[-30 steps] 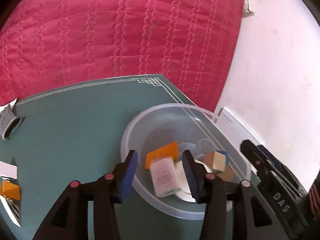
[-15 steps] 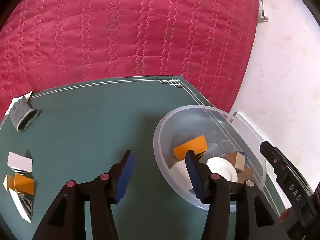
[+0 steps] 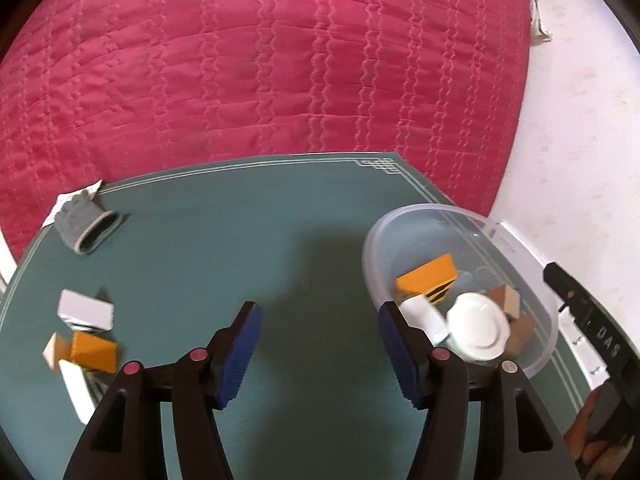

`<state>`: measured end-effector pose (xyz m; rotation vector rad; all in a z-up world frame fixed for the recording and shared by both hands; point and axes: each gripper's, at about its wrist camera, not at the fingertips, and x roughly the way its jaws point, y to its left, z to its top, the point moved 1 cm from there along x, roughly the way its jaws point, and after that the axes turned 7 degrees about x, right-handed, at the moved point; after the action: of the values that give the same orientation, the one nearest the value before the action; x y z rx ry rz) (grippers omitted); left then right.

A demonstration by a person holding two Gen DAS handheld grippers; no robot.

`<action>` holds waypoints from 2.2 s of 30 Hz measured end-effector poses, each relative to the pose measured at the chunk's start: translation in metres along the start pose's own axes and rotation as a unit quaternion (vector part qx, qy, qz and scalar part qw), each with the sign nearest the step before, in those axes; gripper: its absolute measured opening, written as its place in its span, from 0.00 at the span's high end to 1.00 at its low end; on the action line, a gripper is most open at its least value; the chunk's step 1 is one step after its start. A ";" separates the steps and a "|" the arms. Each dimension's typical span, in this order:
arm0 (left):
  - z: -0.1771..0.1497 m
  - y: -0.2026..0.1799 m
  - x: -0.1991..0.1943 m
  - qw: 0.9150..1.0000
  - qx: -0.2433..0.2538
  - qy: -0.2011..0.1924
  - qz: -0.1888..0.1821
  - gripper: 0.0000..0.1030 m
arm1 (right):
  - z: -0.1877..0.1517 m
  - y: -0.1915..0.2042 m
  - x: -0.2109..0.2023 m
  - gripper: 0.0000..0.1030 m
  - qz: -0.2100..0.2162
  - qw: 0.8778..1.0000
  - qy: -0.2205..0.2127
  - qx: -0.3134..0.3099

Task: Organize rigid objects
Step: 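Move the left tool back to the pile and grasp the white rectangular block, then reach the right tool to the pile and grasp the orange rectangular block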

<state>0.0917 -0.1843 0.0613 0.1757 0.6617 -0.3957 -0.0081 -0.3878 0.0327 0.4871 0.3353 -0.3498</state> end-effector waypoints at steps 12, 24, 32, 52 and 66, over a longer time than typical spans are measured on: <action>-0.024 0.055 -0.025 0.998 -0.039 0.007 0.048 0.38 | 0.000 0.000 0.000 0.49 0.000 1.000 0.000 -0.002; -0.053 0.118 -0.043 0.991 -0.088 0.021 0.103 0.38 | -0.004 0.014 -0.004 0.49 0.001 0.999 -0.009 -0.039; -0.066 0.147 -0.044 0.985 -0.113 0.032 0.125 0.38 | -0.014 0.037 -0.007 0.49 0.054 0.995 0.034 -0.081; -0.081 0.158 -0.017 0.983 -0.118 0.078 0.116 0.42 | -0.067 0.096 -0.019 0.49 0.162 0.965 0.129 -0.159; -0.083 0.156 -0.020 0.985 -0.118 0.081 0.092 0.69 | -0.084 0.111 -0.013 0.49 0.179 0.954 0.173 -0.168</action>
<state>0.0949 -0.0131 0.0144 0.0435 0.8387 -0.1240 0.0061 -0.2504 0.0111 0.2634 0.6231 0.1504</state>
